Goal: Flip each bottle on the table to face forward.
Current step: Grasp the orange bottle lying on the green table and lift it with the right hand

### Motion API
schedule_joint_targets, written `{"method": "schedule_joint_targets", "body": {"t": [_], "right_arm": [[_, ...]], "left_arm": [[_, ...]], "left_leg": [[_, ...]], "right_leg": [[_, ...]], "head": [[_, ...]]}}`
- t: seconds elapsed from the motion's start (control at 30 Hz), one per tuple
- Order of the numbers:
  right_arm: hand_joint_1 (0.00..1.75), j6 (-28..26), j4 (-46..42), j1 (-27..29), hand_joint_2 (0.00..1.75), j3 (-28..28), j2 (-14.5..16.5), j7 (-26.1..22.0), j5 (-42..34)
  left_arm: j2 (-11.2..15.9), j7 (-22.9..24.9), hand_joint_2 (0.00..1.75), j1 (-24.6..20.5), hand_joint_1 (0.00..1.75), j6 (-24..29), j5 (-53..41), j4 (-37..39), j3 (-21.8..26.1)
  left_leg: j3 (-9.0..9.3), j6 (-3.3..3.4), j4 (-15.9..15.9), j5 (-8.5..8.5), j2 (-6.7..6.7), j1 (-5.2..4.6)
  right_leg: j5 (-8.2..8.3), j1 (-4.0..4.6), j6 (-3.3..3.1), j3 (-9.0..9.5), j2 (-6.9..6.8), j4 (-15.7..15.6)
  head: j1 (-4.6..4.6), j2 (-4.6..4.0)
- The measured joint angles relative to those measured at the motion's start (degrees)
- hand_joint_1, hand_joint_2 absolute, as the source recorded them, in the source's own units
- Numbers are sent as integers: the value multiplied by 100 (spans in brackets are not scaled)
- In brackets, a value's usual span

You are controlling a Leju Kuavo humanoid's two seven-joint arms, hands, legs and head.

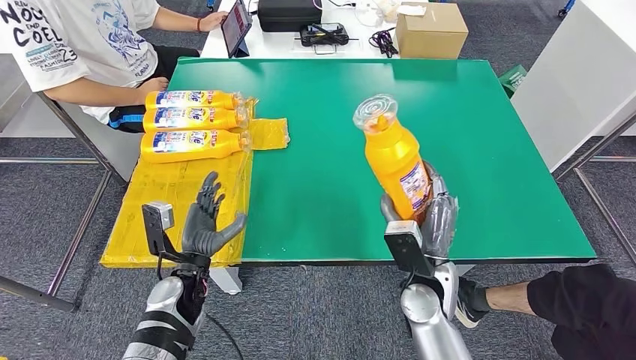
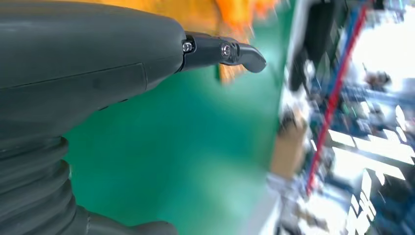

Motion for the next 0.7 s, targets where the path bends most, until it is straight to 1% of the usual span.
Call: {"method": "schedule_joint_targets", "body": {"t": [0.07, 0.17, 0.33, 0.47, 0.6, 0.7], "right_arm": [[175, 213, -2, 39, 175, 2, 35, -45, -21], [175, 513, 48, 78, 175, 28, 95, -104, -16], [175, 810, 314, 94, 175, 166, 215, -220, 15], [175, 960, 569, 92, 175, 335, 310, -255, 71], [175, 1013, 704, 82, 175, 420, 352, -259, 84], [175, 1172, 852, 31, 175, 537, 395, -261, 129]], "left_arm": [[52, 1, 175, 31, 0, -382, 211, -105, -114], [122, 11, 175, 95, 0, -798, 435, -278, -293], [218, 51, 175, 183, 0, -1158, 668, -485, -594], [277, 73, 175, 235, 0, -1285, 746, -557, -828], [325, 73, 175, 273, 0, -1316, 748, -590, -949], [363, 59, 175, 278, 0, -1356, 676, -598, -1068]], "left_leg": [[0, 0, -1, 0, 0, 1], [-1, 0, -1, 0, 0, 1], [-1, 0, -1, -1, -1, 0], [-1, 0, -1, 0, -1, 0], [-1, 0, -1, 0, -1, 0], [-1, 0, -1, -1, 0, 1]], "right_leg": [[-1, 0, 0, 0, 0, 0], [-1, 0, -1, 0, 0, 0], [-1, -1, -1, 0, 0, -1], [-1, 0, -1, 0, 0, 0], [-1, 0, -1, 0, 0, 0], [-1, 0, -1, 0, 0, 0]], "head": [[0, 0], [1, 0], [1, 0], [0, 0], [0, 0], [1, 0]]}}
